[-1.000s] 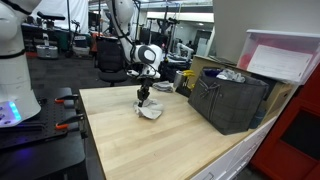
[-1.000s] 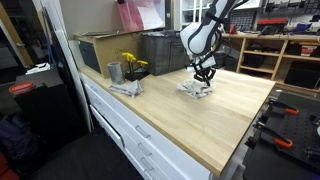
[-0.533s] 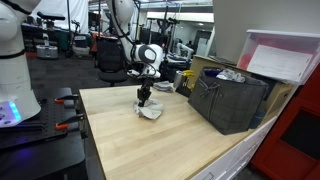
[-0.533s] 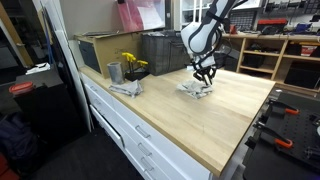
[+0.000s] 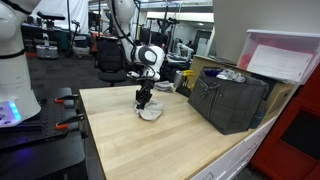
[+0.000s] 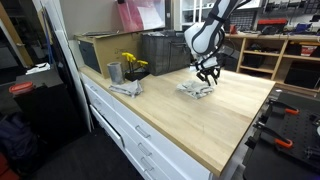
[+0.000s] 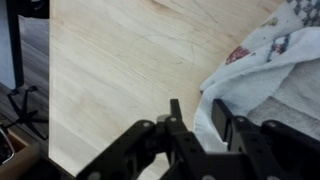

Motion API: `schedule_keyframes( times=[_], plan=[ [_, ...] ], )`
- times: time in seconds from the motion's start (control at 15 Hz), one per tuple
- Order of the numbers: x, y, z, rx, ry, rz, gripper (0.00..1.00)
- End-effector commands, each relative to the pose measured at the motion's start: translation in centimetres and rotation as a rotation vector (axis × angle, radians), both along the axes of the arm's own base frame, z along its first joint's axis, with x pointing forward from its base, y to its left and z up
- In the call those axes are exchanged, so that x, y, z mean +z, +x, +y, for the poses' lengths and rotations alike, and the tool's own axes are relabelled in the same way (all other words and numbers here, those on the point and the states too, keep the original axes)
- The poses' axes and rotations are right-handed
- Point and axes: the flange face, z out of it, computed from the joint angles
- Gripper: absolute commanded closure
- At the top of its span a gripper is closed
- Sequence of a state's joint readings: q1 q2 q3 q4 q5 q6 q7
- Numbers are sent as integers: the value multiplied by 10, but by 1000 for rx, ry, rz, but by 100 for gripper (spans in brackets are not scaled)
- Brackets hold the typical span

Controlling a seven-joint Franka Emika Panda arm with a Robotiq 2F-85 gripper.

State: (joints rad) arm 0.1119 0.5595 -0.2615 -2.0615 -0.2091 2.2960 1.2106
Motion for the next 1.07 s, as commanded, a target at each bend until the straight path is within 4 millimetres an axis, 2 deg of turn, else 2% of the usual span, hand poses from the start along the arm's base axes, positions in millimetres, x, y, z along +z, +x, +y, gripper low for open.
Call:
schedule_keyframes(
  times=[0.0, 0.07, 0.13, 0.27, 0.53, 0.6, 0.73, 0.87, 1.0],
  plan=[
    [3, -7, -4, -57, 6, -23, 92],
    [4, -6, -5, -64, 4, -27, 98],
    [5, -6, -6, -67, 4, -30, 100],
    [6, -6, -6, -73, 15, -34, 100],
    [26, 0, -8, -63, 20, -117, 100],
    [31, 2, -11, -58, 19, -146, 74],
    [38, 5, -15, -61, 22, -186, 66],
    [37, 4, -19, -74, 34, -201, 51],
    [28, -2, -25, -93, 43, -197, 35]
  ],
)
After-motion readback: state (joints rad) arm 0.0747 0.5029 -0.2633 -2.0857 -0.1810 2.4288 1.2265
